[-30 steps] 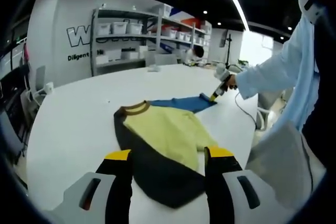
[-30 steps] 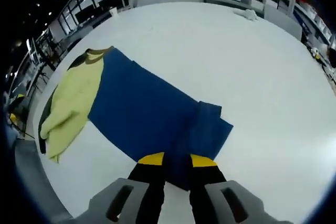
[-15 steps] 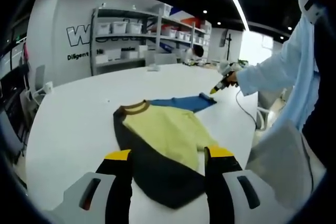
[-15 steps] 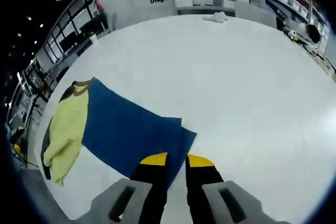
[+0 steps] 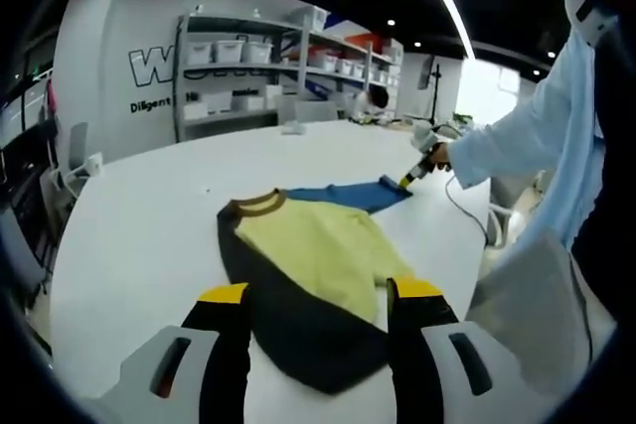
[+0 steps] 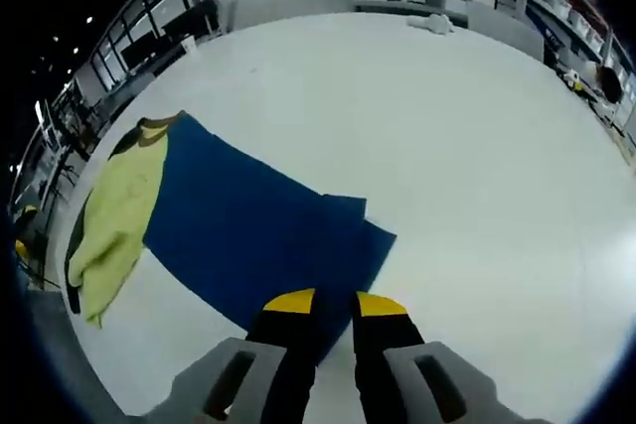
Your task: Fold the garment on the visible template until the final outline fits inside the template.
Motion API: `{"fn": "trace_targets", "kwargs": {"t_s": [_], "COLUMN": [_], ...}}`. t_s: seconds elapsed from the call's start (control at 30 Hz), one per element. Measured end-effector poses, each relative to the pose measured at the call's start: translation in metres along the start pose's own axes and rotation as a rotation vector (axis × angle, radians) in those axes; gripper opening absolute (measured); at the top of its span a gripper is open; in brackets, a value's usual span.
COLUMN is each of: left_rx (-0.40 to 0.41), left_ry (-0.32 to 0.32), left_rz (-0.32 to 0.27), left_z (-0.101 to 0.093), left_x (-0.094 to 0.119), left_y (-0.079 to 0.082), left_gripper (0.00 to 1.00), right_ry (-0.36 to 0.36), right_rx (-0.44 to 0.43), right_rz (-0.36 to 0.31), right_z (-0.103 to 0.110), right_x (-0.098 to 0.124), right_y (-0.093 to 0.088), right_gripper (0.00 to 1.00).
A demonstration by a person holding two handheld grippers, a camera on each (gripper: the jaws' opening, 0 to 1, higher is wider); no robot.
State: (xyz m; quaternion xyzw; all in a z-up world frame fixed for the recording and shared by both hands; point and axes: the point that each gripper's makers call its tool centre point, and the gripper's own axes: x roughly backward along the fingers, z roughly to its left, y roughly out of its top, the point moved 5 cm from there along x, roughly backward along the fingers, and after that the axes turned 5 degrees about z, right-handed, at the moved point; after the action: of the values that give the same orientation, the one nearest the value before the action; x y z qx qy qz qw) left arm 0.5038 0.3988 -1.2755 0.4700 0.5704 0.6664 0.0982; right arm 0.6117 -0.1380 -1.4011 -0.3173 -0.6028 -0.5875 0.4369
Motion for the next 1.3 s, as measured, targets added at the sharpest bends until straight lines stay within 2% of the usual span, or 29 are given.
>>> {"fn": "trace_targets", "kwargs": {"t_s": [0.17,0.33,0.43,0.67,0.97,1.13,1.3], "left_rx": [0.002,-0.001,-0.001,-0.002,-0.006,-0.008,-0.007], "left_ry": [-0.001,0.001,0.002,-0.003,-0.01,-0.006,-0.003], "left_rz": [-0.002,-0.007,-0.009,-0.015,-0.012,-0.007,-0.008], "left_z": [-0.001,-0.001,0.0,-0.002,-0.005,-0.004,-0.003], "left_x": [0.001,0.003,0.003,0.002,0.0,0.001,0.002], "left_y": [0.0,0.002,0.001,0.002,0.002,0.002,0.003], "left_gripper": [0.53,0.53,0.53,0.53,0.53,0.53,0.53], "right_ry": [-0.013,-0.011,-0.024,-0.093,-0.161,-0.184,-0.188], "right_rx": [0.04,-0.019,-0.036,-0.094,-0.136,-0.123,-0.086], "right_rz": [-0.004,-0.053,-0.076,-0.09,-0.023,0.034,0.046], "right_z": [0.004,-0.003,-0.011,-0.045,-0.069,-0.066,-0.066], "right_x": [0.003,0.017,0.027,0.043,0.041,0.034,0.029], "right_y": [0.001,0.008,0.008,-0.005,-0.034,-0.048,-0.051], "right_gripper": [0.0,0.0,0.0,0.0,0.0,0.0,0.0]}}
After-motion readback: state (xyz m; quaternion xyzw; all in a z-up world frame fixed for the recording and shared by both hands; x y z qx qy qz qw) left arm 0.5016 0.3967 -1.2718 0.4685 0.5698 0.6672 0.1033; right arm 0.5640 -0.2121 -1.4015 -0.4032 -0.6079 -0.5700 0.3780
